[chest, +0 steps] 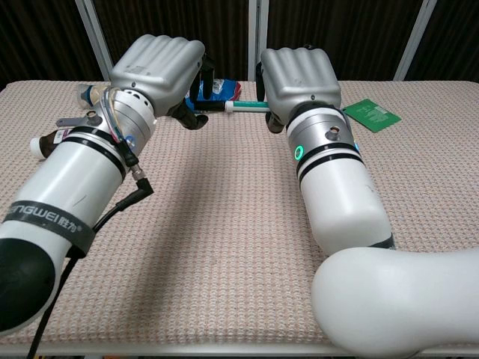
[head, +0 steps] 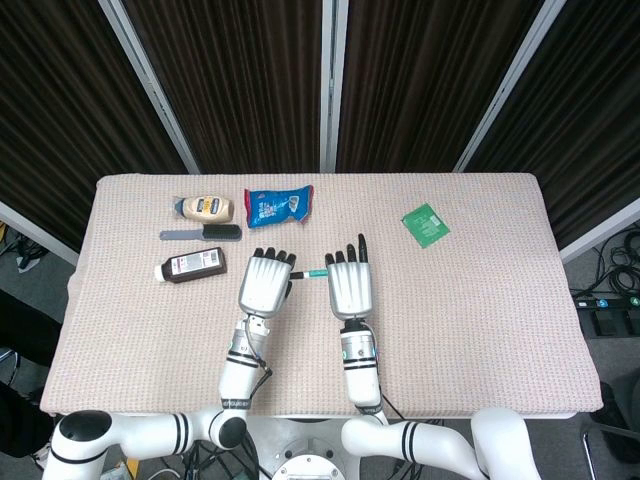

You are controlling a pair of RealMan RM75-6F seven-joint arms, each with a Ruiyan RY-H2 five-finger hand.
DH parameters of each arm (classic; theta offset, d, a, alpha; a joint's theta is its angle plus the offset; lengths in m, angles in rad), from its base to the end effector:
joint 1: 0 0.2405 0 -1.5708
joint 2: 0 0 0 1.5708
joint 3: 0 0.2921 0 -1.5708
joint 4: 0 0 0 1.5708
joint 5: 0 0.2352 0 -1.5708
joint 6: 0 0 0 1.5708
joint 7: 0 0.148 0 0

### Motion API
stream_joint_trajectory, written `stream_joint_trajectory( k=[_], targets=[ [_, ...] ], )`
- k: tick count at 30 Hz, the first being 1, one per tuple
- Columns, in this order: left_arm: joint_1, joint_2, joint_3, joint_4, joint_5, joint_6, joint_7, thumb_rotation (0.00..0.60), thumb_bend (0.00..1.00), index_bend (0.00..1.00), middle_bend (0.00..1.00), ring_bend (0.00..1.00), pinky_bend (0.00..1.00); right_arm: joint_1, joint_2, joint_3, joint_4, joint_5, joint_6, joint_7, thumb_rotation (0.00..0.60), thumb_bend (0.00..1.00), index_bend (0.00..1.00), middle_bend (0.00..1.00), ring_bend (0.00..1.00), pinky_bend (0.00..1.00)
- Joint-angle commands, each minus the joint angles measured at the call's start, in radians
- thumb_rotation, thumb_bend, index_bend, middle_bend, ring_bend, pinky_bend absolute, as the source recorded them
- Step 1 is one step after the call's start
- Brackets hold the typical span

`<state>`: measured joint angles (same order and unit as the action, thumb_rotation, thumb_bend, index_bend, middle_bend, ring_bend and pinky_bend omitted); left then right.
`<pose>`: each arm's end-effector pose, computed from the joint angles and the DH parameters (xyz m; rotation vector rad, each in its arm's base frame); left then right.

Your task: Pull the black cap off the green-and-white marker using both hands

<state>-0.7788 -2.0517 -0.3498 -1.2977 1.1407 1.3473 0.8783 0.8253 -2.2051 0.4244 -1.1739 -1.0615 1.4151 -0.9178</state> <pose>-0.0617 0.3505 -0.1164 -1.5669 -0.6313 -0.9872 -0.0449 -0.3479 -0.1429 1.4581 -0.7262 0.9277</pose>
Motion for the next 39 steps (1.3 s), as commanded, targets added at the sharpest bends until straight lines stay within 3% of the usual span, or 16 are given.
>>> stream_joint_trajectory(
  k=[1, 8, 19, 32, 39],
  targets=[
    [-0.002, -0.003, -0.002, 0.006, -0.004, -0.001, -0.003, 0.600, 0.26, 0.52, 0.54, 0.47, 0.49, -0.002, 0.001, 0.001, -0.003, -0.002, -0.002, 0.002, 0.600, 0.37, 0.65, 0.58, 0.26, 0.11],
    [-0.004, -0.009, -0.003, 0.022, -0.007, 0.002, -0.012, 0.600, 0.28, 0.54, 0.56, 0.48, 0.50, -0.009, 0.005, 0.000, -0.008, 0.000, -0.004, -0.004, 0.600, 0.37, 0.65, 0.58, 0.26, 0.11],
    [-0.008, -0.024, -0.003, 0.040, -0.009, 0.009, -0.012, 0.600, 0.41, 0.61, 0.63, 0.56, 0.56, -0.014, 0.003, -0.001, -0.008, -0.006, -0.006, -0.004, 0.600, 0.37, 0.65, 0.58, 0.26, 0.11],
    [0.003, -0.022, -0.002, 0.041, -0.028, 0.008, -0.018, 0.600, 0.42, 0.62, 0.64, 0.57, 0.57, -0.029, 0.005, -0.006, 0.002, -0.004, -0.007, -0.005, 0.600, 0.37, 0.64, 0.58, 0.26, 0.11],
    [0.044, 0.005, 0.014, 0.045, -0.037, 0.015, -0.070, 0.600, 0.42, 0.63, 0.64, 0.57, 0.57, -0.082, 0.044, -0.037, -0.003, -0.014, 0.014, 0.026, 0.600, 0.37, 0.65, 0.58, 0.26, 0.11]
  ],
)
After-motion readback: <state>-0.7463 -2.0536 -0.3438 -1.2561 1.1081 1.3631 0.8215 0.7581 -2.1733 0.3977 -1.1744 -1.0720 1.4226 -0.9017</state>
